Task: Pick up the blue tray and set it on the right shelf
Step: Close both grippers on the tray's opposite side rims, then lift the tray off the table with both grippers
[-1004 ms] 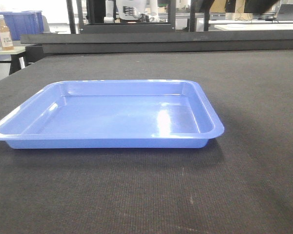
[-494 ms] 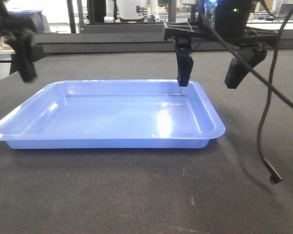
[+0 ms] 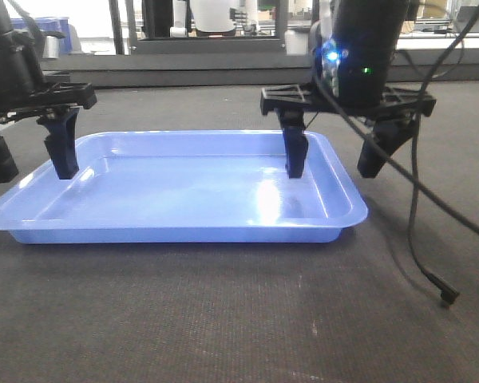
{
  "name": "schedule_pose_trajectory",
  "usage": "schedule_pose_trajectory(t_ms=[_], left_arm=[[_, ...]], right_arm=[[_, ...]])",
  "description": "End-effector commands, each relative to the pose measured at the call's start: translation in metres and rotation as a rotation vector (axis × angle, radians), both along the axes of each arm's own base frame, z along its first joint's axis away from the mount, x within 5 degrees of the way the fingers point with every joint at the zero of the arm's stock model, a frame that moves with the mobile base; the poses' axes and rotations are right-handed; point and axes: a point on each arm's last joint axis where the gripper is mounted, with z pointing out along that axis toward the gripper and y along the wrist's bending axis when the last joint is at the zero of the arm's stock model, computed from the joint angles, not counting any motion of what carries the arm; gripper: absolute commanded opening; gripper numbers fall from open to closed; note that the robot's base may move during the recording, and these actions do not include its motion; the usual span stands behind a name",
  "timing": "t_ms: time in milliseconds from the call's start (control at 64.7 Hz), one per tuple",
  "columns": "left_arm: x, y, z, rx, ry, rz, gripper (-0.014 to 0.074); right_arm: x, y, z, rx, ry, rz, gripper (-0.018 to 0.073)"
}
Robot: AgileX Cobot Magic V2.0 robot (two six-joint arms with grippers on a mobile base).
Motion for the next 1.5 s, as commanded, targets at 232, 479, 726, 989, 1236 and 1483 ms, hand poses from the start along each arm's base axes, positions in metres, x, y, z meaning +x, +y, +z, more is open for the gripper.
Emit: schedule_pose_trajectory(t_ms=[232, 479, 726, 989, 1236, 1483], left_arm=[[0.007, -0.002, 0.011, -0.028, -0.068, 0.035, 0.0362], [0.009, -0.003, 0.005, -0.026, -0.061, 0.036, 0.0134], [0.007, -0.002, 0.016, -0.027, -0.049, 0.042, -0.0043], [-0.025, -0.003, 0.089, -0.061, -0.165, 0.031, -0.0043], [-0.079, -0.010, 0.137, 0.027, -0.204, 0.011, -0.0042], [-0.124, -0.029, 0.163, -0.009, -0.226, -0.068, -0.0042]], right_arm=[[0.006, 0.000, 0.021, 0.016, -0.104, 0.037, 0.0583], [0.005, -0.001, 0.020, 0.010, -0.091, 0.037, 0.0085], [0.000, -0.003, 0.034, 0.018, -0.111, 0.036, 0.0060], [-0.033, -0.018, 0.099, 0.051, -0.192, 0.032, 0.0060], [-0.082, -0.038, 0.147, 0.050, -0.264, 0.046, 0.0060], [-0.136, -0.064, 0.165, 0.064, -0.298, 0.043, 0.0060]])
